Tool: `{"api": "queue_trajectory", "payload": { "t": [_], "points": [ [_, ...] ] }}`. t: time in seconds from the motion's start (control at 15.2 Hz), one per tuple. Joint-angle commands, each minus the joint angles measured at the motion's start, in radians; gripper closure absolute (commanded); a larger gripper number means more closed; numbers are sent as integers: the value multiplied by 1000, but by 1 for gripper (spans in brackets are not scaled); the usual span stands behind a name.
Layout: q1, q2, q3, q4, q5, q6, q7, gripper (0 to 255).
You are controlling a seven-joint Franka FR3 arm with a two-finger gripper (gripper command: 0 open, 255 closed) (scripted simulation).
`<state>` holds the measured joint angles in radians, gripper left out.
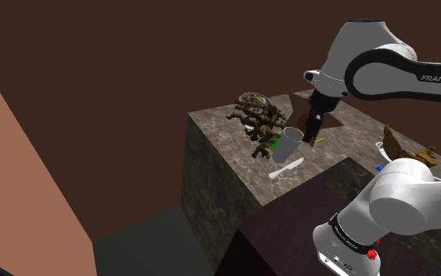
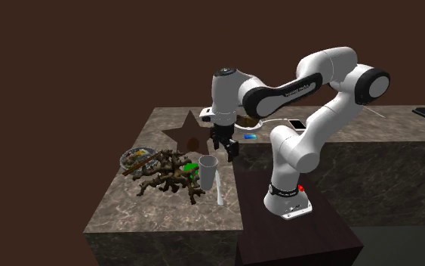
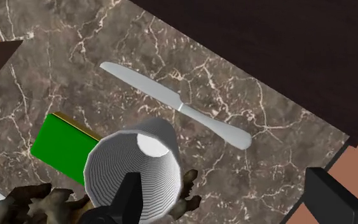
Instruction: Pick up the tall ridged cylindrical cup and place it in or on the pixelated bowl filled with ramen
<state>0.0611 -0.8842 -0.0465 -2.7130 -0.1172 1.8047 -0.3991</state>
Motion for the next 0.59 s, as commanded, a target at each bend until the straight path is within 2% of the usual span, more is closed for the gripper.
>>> {"api": "queue_trajectory", "payload": {
  "t": [0.0, 0.13, 0.53],
  "points": [
    [12, -19, -23, -76, -49, 125, -77, 0],
    [15, -11, -55, -142, -101, 262, -152, 0],
    [5, 34, -72, -194, -125, 364, -154, 0]
  ]
}}
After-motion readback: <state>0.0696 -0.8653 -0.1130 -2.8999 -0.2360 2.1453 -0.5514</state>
